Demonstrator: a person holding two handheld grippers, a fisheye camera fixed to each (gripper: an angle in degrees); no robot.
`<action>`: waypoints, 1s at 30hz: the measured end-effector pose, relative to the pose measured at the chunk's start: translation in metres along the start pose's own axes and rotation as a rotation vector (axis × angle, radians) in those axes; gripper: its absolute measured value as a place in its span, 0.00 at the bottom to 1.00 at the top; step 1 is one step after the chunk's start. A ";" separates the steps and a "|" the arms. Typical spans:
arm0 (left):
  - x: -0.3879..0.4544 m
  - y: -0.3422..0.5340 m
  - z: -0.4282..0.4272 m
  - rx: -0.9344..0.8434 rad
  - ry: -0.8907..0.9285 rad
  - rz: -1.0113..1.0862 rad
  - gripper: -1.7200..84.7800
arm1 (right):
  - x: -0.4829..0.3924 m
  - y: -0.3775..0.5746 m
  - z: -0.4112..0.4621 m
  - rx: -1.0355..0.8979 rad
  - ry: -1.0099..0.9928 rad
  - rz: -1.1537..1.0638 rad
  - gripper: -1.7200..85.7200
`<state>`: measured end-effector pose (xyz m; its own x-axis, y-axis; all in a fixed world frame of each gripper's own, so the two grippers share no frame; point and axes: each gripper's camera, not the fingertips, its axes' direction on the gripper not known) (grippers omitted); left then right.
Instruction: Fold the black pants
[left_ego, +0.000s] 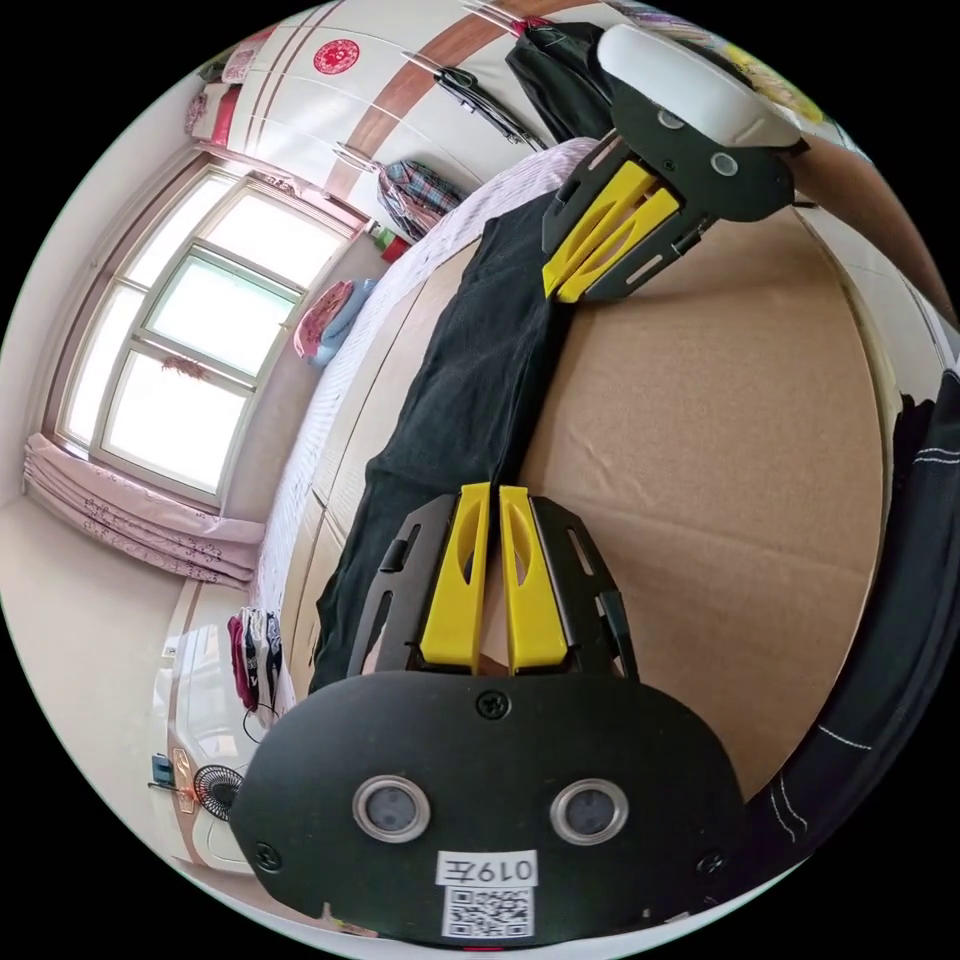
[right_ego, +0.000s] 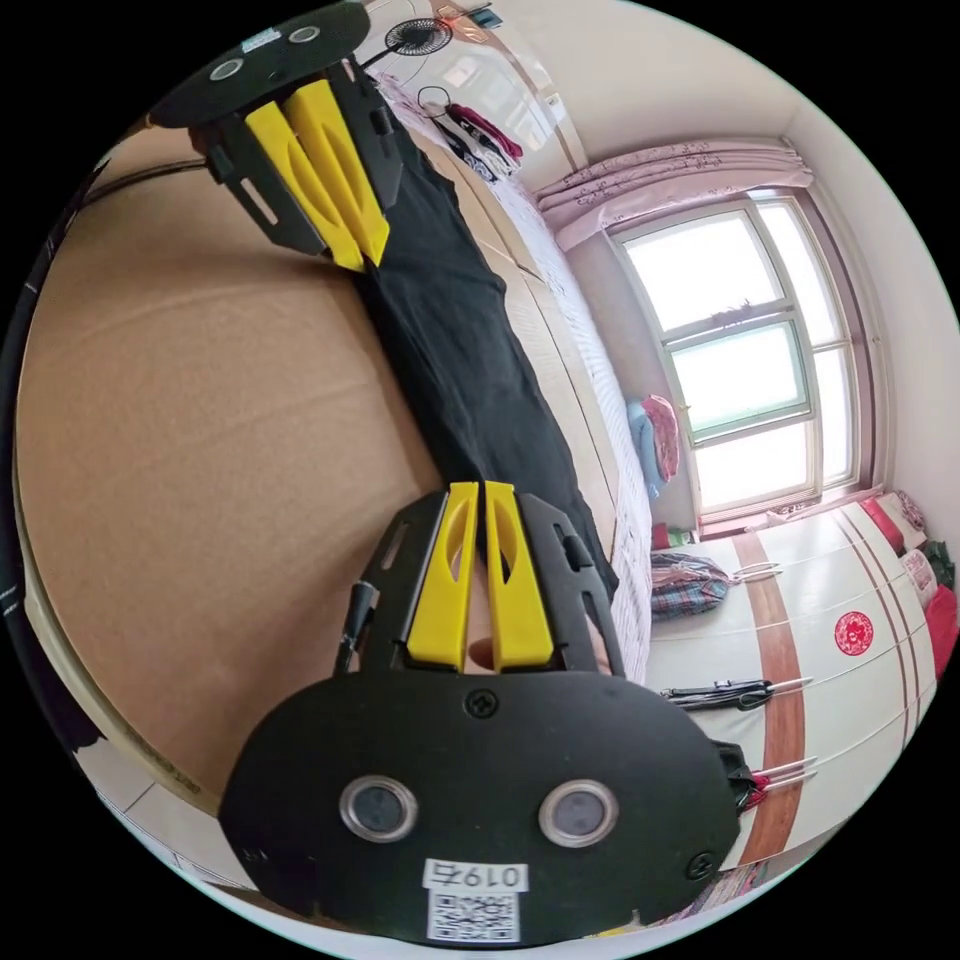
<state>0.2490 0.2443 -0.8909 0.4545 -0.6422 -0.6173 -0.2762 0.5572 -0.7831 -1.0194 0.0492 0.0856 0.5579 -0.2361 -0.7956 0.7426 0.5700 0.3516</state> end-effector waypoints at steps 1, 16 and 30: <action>0.001 0.000 0.000 -0.001 -0.005 -0.002 0.03 | -0.005 -0.004 -0.002 -0.011 0.028 -0.019 0.01; -0.005 0.012 0.009 0.009 0.032 -0.037 0.03 | -0.049 -0.033 -0.007 -0.089 0.232 -0.144 0.01; -0.012 0.027 0.023 0.014 0.056 -0.042 0.03 | -0.043 -0.036 0.004 -0.198 0.195 -0.140 0.06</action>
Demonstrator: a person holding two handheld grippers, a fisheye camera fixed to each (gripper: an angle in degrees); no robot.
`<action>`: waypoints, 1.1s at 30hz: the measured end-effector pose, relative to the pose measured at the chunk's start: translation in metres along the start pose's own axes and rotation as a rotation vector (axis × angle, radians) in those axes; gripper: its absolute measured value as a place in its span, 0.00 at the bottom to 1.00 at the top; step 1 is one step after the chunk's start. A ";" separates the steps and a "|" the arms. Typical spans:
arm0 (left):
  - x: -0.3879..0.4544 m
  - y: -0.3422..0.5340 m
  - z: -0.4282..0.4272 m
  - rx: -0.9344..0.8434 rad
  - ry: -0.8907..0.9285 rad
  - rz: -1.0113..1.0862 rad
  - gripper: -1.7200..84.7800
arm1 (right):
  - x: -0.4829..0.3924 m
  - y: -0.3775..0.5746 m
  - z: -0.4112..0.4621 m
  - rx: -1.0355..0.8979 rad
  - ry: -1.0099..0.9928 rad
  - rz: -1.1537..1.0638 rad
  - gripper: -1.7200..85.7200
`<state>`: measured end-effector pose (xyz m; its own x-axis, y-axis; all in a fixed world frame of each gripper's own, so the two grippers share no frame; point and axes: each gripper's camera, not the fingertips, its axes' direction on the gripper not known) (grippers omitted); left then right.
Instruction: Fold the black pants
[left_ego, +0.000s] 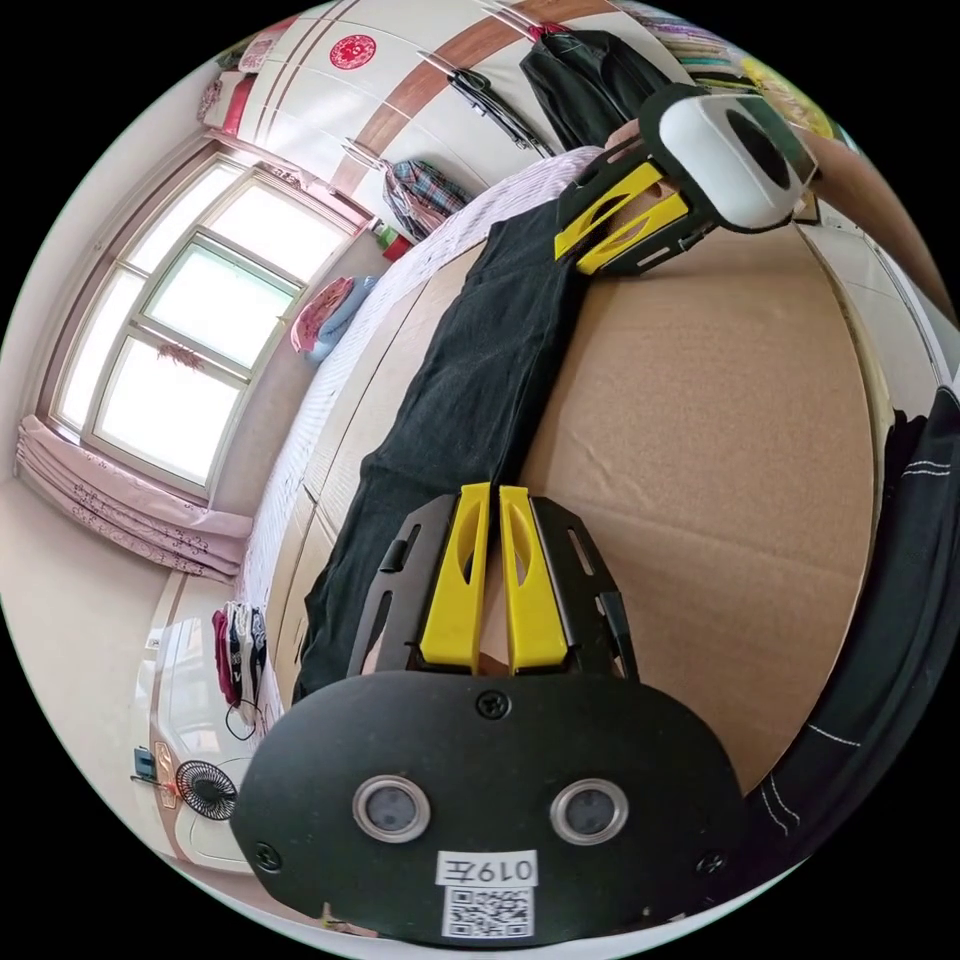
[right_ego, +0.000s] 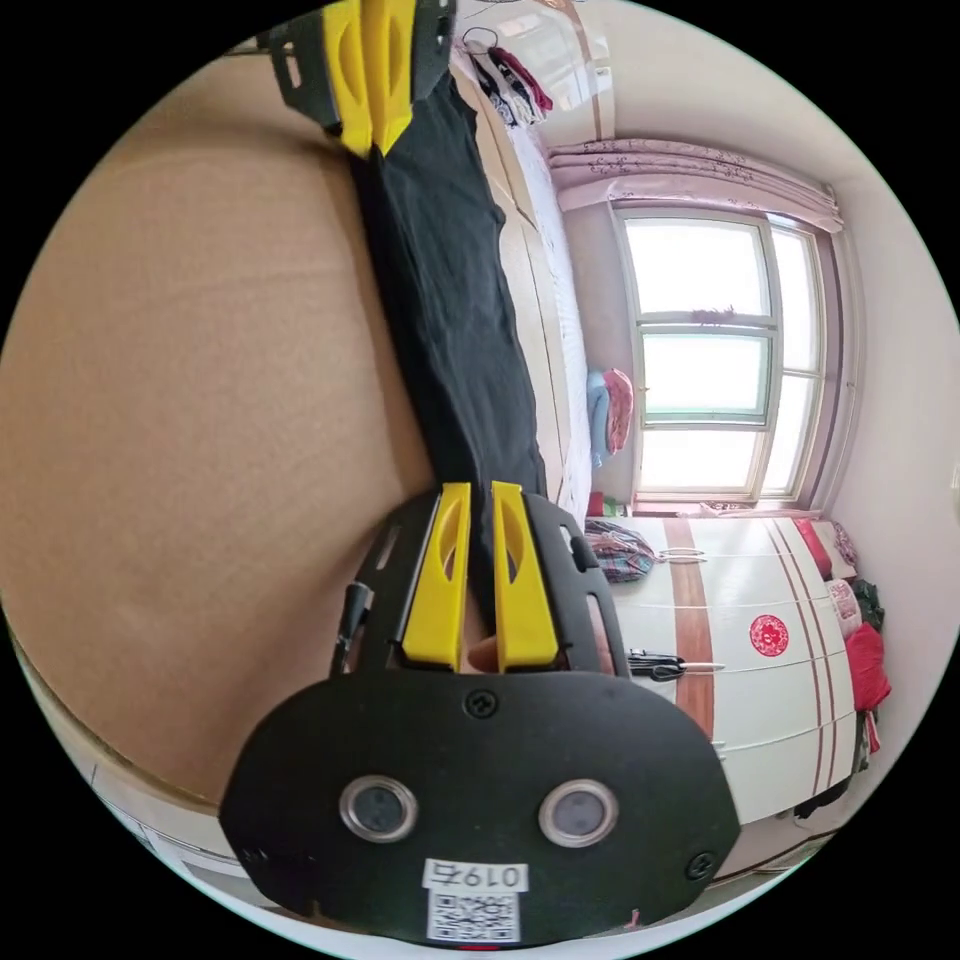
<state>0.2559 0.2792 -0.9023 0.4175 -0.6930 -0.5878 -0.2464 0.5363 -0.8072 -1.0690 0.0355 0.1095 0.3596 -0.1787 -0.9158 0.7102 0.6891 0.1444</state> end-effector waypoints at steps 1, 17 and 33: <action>0.000 0.001 0.001 0.000 0.000 0.001 0.03 | 0.000 0.002 0.003 -0.006 0.011 0.005 0.06; -0.027 0.021 0.019 -0.005 0.085 -0.043 0.03 | -0.002 0.002 -0.003 -0.015 -0.030 0.018 0.01; -0.032 0.052 0.038 -0.009 0.065 -0.053 0.03 | 0.002 -0.016 -0.046 0.052 -0.092 0.009 0.01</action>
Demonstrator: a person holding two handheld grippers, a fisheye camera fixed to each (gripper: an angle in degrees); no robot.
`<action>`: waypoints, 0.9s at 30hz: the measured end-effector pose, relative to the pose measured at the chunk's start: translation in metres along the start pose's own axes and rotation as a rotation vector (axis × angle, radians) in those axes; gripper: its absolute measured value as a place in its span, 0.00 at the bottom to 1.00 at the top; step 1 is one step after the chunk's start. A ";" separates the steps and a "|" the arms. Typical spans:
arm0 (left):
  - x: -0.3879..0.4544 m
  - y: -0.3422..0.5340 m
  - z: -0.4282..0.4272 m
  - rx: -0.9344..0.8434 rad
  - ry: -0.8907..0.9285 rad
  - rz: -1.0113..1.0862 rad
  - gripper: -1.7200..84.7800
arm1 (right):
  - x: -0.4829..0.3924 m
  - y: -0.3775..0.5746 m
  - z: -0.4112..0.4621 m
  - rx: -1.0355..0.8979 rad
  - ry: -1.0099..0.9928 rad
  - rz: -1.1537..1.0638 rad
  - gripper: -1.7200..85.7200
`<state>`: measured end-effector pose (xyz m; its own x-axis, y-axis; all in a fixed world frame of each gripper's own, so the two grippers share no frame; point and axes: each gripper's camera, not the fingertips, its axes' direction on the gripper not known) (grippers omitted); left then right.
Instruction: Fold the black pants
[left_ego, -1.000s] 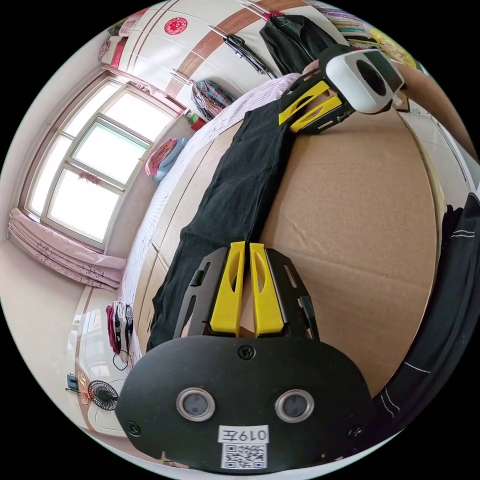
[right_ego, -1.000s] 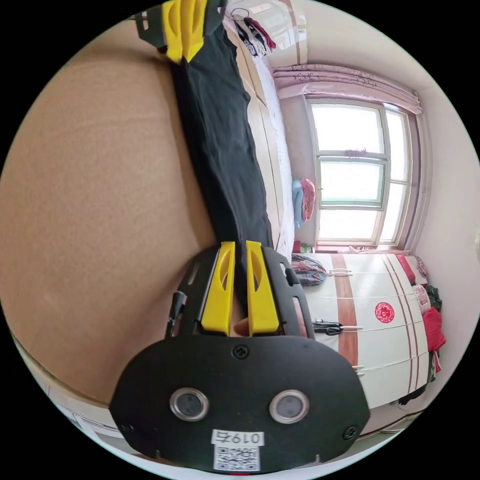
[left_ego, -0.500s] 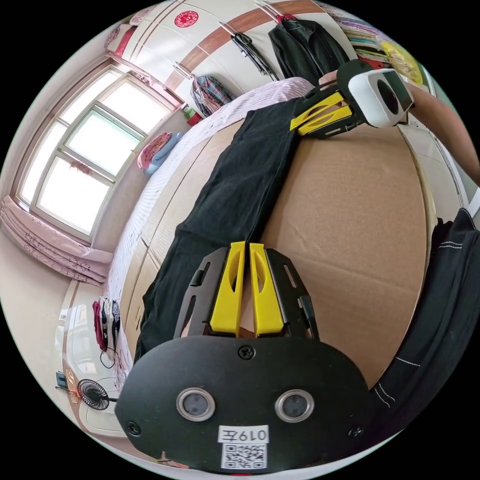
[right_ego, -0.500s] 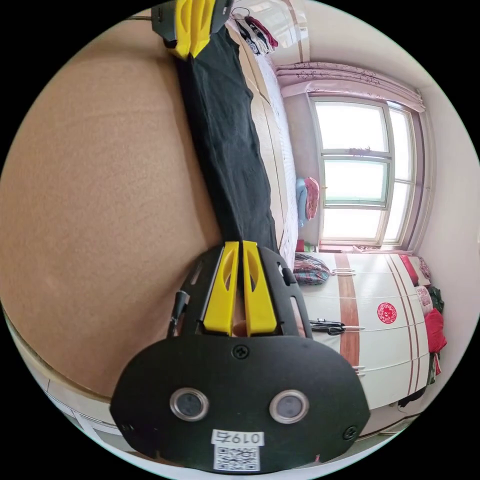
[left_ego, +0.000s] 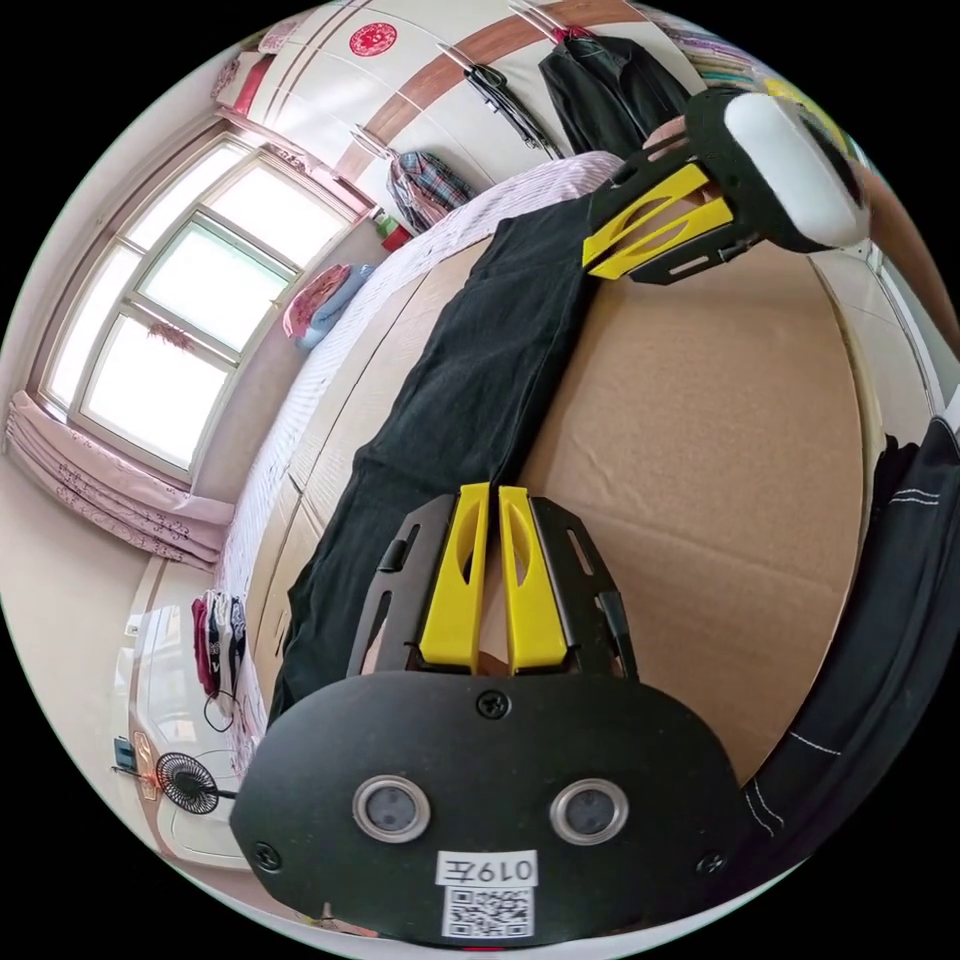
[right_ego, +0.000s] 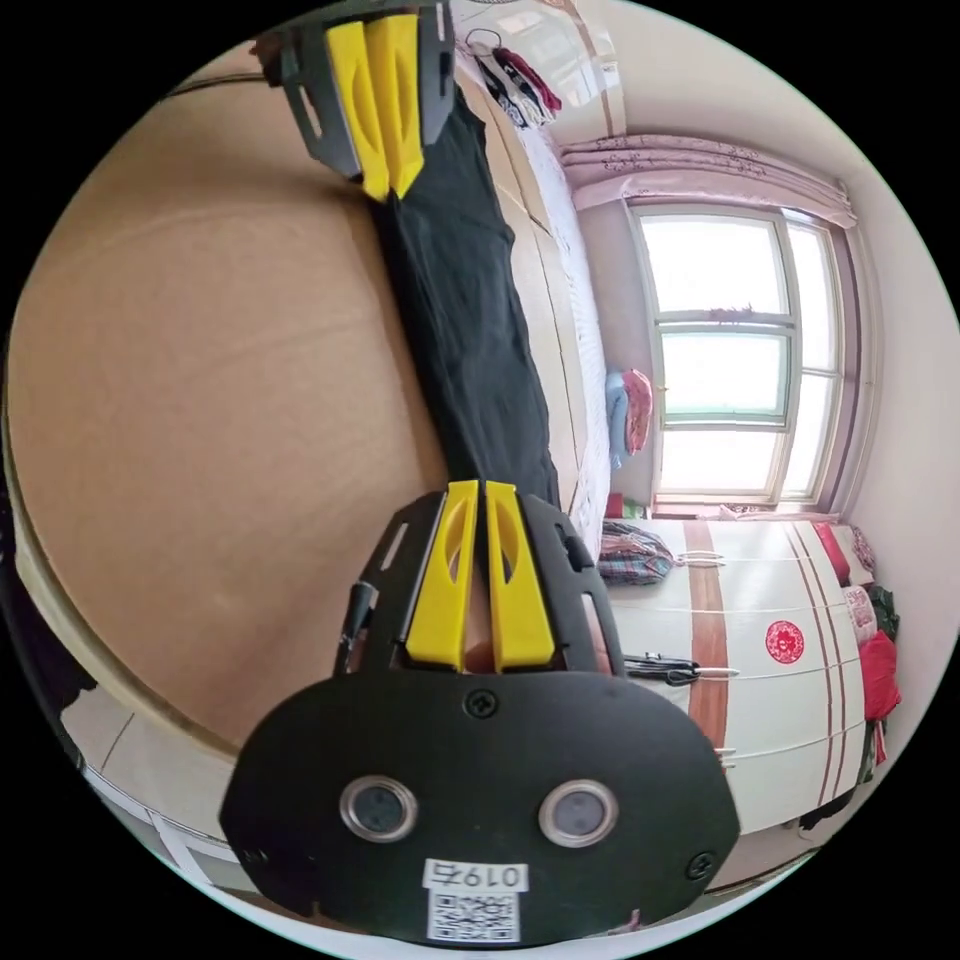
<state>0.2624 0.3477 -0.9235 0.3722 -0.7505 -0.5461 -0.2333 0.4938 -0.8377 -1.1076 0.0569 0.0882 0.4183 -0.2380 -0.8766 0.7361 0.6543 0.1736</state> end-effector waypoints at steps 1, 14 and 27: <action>-0.001 0.002 0.001 0.001 0.005 -0.003 0.03 | 0.005 -0.005 -0.012 0.059 -0.009 0.027 0.01; -0.041 0.042 0.010 0.035 0.178 -0.108 0.03 | 0.017 -0.048 -0.033 0.381 -0.321 0.000 0.03; -0.026 0.076 -0.010 0.043 0.123 -0.101 0.03 | -0.001 -0.055 -0.027 0.387 -0.248 -0.042 0.05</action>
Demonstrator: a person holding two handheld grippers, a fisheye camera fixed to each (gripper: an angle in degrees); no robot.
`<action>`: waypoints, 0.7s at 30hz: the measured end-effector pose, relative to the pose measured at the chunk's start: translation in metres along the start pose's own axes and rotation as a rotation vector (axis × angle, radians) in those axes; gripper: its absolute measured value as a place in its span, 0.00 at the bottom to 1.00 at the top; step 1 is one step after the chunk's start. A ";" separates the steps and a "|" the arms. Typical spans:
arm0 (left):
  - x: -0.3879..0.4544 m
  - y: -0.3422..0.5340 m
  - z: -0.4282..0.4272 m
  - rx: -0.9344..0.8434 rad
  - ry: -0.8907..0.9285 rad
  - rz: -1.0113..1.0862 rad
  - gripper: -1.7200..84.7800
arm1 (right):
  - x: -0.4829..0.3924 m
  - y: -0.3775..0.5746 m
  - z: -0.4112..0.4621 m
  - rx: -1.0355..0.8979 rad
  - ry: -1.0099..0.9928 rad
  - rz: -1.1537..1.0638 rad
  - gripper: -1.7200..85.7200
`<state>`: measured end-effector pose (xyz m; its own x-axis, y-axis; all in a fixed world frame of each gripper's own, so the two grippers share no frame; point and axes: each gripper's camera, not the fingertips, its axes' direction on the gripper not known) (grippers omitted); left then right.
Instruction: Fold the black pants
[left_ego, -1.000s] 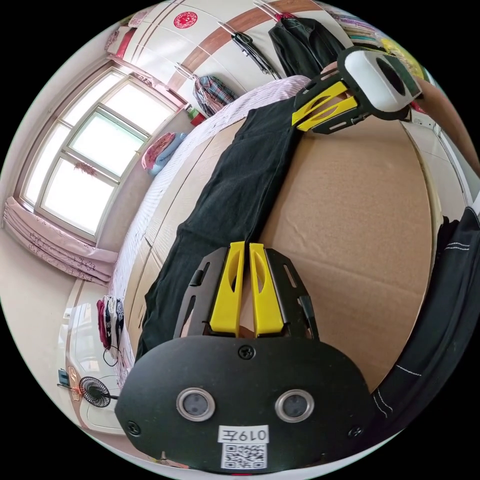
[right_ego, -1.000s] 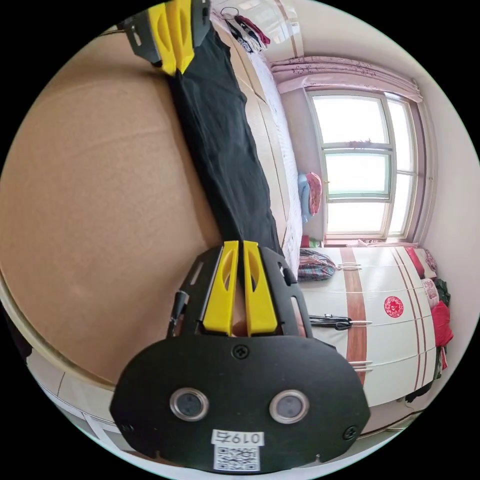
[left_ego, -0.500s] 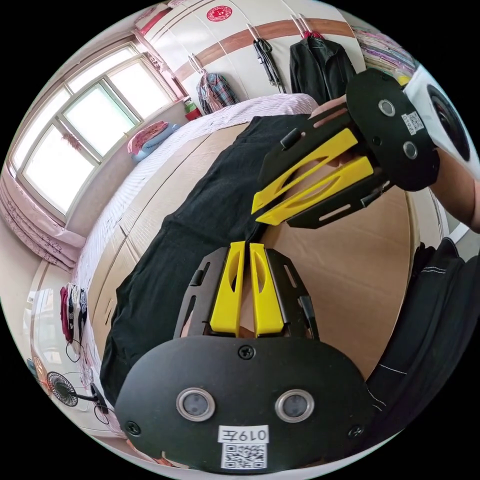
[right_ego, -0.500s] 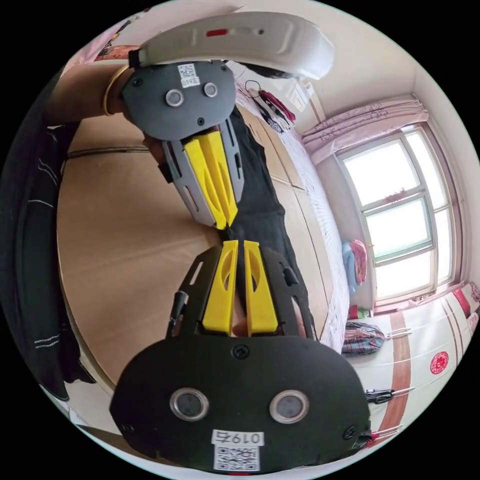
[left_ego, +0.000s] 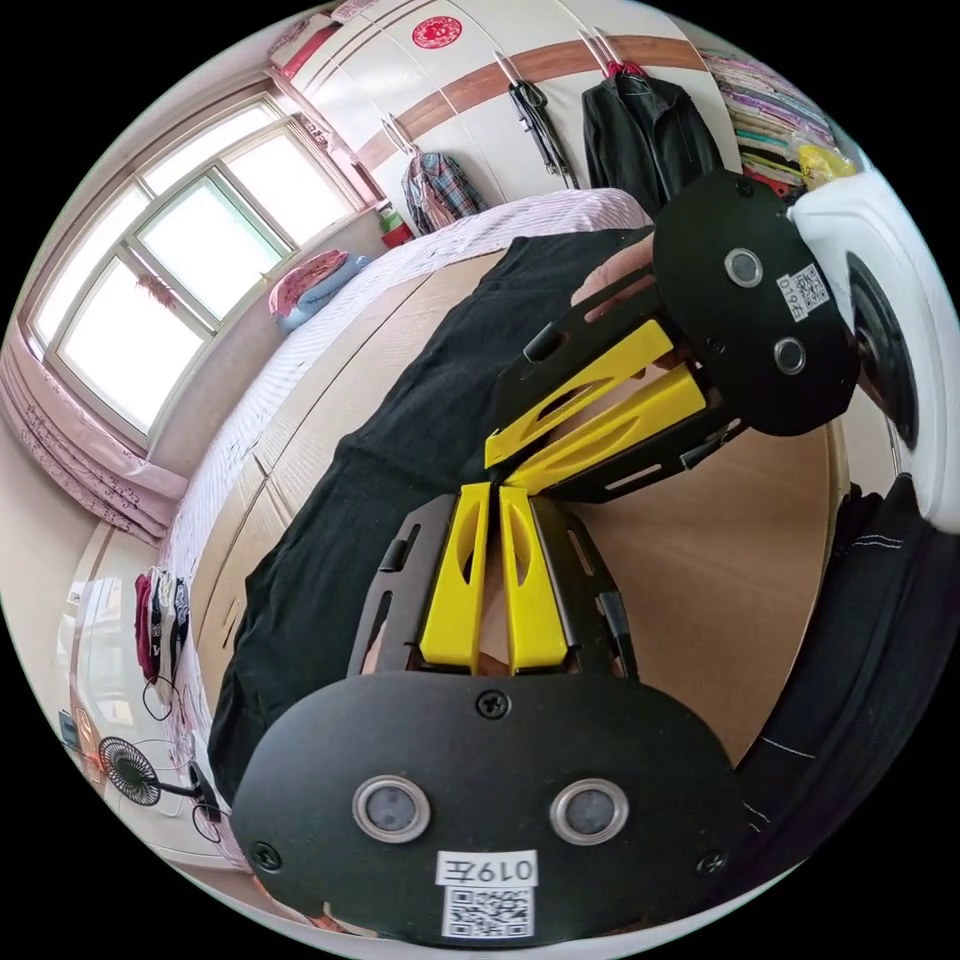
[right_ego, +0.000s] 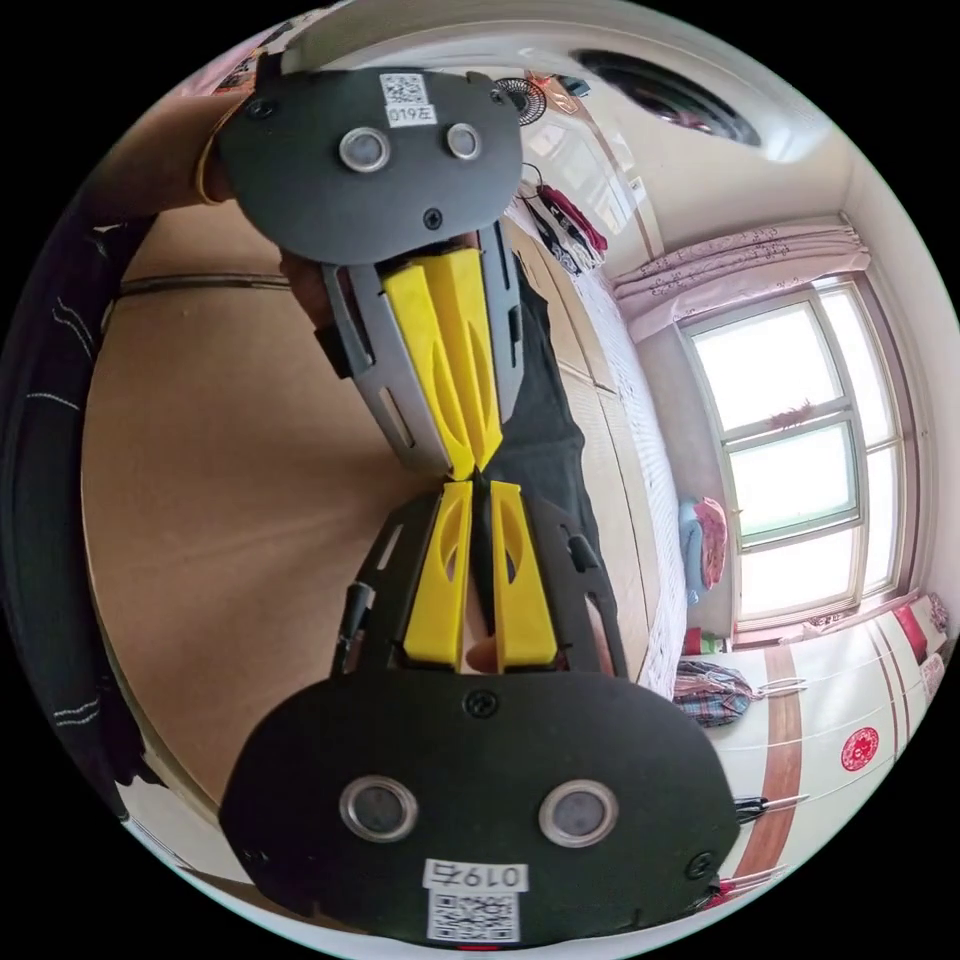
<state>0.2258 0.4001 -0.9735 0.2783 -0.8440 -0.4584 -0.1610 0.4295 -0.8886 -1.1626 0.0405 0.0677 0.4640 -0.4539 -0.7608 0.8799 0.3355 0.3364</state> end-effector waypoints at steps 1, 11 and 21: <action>0.002 0.002 -0.002 -0.001 -0.007 0.006 0.03 | -0.002 0.001 0.001 -0.004 0.001 -0.005 0.04; 0.039 0.090 -0.059 -0.111 -0.393 0.081 0.03 | 0.034 0.018 -0.003 0.063 -0.190 0.219 0.01; -0.004 0.199 -0.103 -0.351 -0.540 -0.109 0.03 | 0.019 0.015 -0.006 0.036 -0.131 0.188 0.01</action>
<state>0.0956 0.4554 -1.1467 0.7322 -0.5576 -0.3911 -0.3795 0.1428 -0.9141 -1.1416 0.0416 0.0553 0.6276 -0.4904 -0.6047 0.7786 0.3956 0.4872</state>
